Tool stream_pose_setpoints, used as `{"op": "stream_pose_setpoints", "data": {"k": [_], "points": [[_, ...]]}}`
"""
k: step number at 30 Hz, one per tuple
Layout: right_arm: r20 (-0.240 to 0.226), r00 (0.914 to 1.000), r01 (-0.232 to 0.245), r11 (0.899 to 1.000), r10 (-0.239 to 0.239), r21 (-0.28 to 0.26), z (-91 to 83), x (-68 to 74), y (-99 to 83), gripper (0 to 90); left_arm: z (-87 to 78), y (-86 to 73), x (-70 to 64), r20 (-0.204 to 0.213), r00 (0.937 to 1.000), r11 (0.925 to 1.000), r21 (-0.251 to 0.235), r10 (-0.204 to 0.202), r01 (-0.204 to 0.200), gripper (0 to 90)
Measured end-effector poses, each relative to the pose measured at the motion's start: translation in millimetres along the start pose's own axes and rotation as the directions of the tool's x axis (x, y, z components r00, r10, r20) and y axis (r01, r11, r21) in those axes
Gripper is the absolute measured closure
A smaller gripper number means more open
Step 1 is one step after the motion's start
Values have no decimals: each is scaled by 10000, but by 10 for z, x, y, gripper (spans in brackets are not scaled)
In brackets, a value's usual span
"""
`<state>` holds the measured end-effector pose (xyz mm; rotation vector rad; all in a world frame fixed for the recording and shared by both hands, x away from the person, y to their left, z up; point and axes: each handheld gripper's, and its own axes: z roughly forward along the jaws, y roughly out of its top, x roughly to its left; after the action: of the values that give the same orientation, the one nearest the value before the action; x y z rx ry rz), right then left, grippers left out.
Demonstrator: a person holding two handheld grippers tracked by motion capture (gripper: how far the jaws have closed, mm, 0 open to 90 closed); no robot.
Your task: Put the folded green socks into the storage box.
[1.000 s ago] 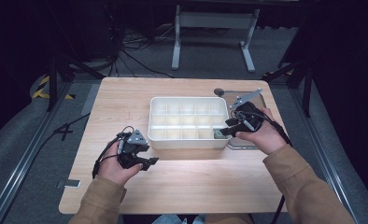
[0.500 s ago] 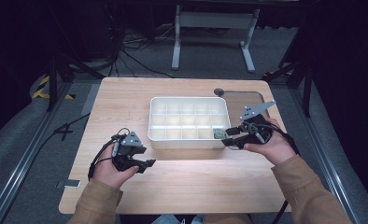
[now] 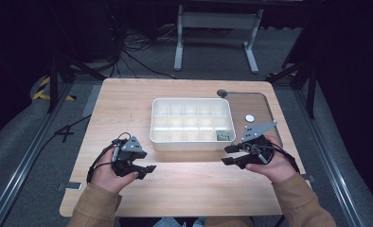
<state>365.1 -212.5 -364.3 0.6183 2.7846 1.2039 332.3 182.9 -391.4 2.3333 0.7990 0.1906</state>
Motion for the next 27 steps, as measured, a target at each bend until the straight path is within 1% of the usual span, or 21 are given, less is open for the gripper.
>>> {"op": "stream_pose_setpoints", "data": {"k": [1, 2, 3, 5, 6, 7, 8, 11, 13, 14, 16, 18, 20, 21, 24, 26, 27], "points": [[126, 9999, 21, 10000, -21, -14, -9, 14, -10, 532, 5, -1, -5, 21, 10000, 10000, 17, 42, -42, 408], [194, 9998, -70, 9999, 72, -119, -15, 19, -29, 529, 8, 0, -9, 19, 10000, 10000, 18, 68, -68, 406], [153, 9997, -161, 9997, 163, -182, -9, 28, -50, 526, 8, 2, -11, 0, 9999, 9999, 52, 125, -125, 405], [109, 9999, -123, 9999, 124, -100, 21, 46, -97, 525, 19, 3, -27, -11, 9998, 9998, 45, 186, -186, 394], [86, 9999, -145, 9999, 145, -70, 37, 49, -120, 530, 29, 4, -39, 78, 9996, 9996, 110, 255, -256, 387], [61, 9997, -229, 9997, 230, -29, 65, 51, -162, 546, 37, 4, -47, 144, 9992, 9992, 120, 371, -373, 376], [55, 9996, -259, 9997, 259, -13, 92, 51, -197, 556, 40, 4, -55, 209, 9987, 9986, 233, 470, -474, 372], [32, 9990, -450, 9988, 449, 178, 186, 31, -292, 578, 38, 9, -64, 239, 9976, 9968, 453, 648, -659, 366], [21, 9985, -538, 9984, 538, 197, 247, 9, -341, 580, 52, 6, -64, 295, 9977, 9970, 453, 612, -625, 363], [-30, 9983, -587, 9981, 587, 178, 265, 7, -355, 580, 69, 3, -61, 309, 9973, 9966, 470, 661, -675, 362], [-15, 9986, -525, 9984, 526, 231, 314, 7, -399, 582, 90, 3, -60, 323, 9962, 9946, 631, 803, -822, 357], [-31, 9990, -449, 9988, 450, 197, 363, 23, -449, 577, 121, -3, -67, 444, 9955, 9939, 675, 842, -871, 355], [-91, 9997, -218, 9994, 221, 269, 401, 49, -506, 575, 146, -4, -70, 573, 9939, 9920, 789, 939, -983, 355], [-60, 9999, -115, 9995, 117, 295, 421, 60, -539, 575, 160, -9, -73, 531, 9935, 9916, 766, 1005, -1044, 355], [29, 9998, -205, 9989, 204, 428, 465, 80, -634, 573, 191, -12, -73, 626, 9925, 9899, 886, 1054, -1107, 354], [184, 9994, -315, 9977, 305, 594, 507, 91, -703, 568, 217, -17, -74, 700, 9924, 9898, 938, 1013, -1077, 346], [223, 9991, -362, 9975, 349, 601, 524, 97, -729, 568, 223, -16, -70, 709, 9918, 9884, 1015, 1063, -1132, 340]]}}
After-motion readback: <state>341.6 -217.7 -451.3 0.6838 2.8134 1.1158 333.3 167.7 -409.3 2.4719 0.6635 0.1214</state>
